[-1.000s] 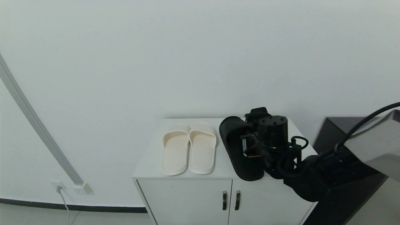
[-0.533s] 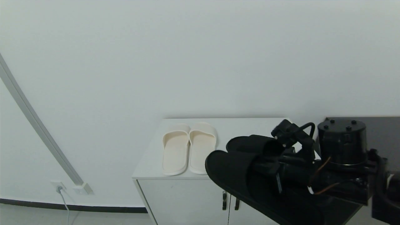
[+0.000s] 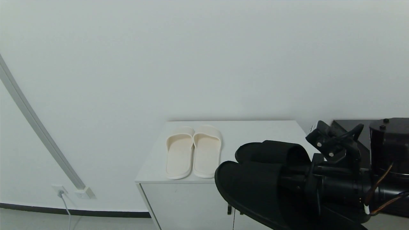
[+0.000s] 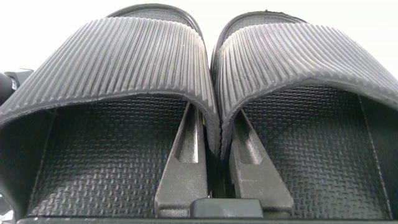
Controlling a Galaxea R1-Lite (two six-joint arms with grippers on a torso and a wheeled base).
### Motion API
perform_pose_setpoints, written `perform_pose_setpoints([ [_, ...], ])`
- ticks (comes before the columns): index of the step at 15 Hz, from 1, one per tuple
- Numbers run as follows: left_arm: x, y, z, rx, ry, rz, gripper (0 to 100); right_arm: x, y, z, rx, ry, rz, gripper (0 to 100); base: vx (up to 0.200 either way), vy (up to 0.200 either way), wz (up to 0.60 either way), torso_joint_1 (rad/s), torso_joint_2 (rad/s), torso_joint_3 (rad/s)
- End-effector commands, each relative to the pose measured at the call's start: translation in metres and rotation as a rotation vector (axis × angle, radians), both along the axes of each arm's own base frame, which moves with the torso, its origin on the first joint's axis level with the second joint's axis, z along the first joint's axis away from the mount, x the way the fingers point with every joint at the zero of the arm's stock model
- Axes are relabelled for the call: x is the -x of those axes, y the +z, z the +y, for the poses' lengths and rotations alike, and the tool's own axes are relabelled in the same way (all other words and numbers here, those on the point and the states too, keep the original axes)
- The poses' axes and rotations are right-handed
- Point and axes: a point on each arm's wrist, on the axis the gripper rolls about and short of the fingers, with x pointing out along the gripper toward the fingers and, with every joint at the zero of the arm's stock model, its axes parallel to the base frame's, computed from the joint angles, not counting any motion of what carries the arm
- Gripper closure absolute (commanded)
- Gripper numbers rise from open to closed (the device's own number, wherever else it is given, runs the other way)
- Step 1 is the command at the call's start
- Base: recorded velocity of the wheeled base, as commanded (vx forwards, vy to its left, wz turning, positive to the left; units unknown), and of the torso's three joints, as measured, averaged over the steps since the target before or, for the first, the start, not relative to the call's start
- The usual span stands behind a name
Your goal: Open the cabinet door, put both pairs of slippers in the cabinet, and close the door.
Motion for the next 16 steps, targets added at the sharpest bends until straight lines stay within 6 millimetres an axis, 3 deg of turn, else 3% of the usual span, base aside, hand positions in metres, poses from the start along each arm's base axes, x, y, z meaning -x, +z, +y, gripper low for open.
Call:
perform_pose_setpoints([
  [1, 0.0, 0.0, 0.0, 0.001, 0.001, 0.0, 100, 0.0019, 0.0008, -0.0012, -0.003, 0.002, -0.004, 100, 0.0, 0.0, 0.0, 0.0, 0.0, 0.0],
  [7, 0.0, 0.0, 0.0, -0.002, -0.001, 0.0, 100, 0.0023, -0.0005, -0.0015, -0.001, 0.001, 0.001, 100, -0.2, 0.0, 0.0, 0.005, 0.0, 0.003],
  [16, -0.0001, 0.0, 0.0, 0.0, -0.001, 0.002, 100, 0.0073, -0.0057, -0.0023, 0.018, 0.026, 0.005, 100, 0.0, 0.0, 0.0, 0.0, 0.0, 0.0],
])
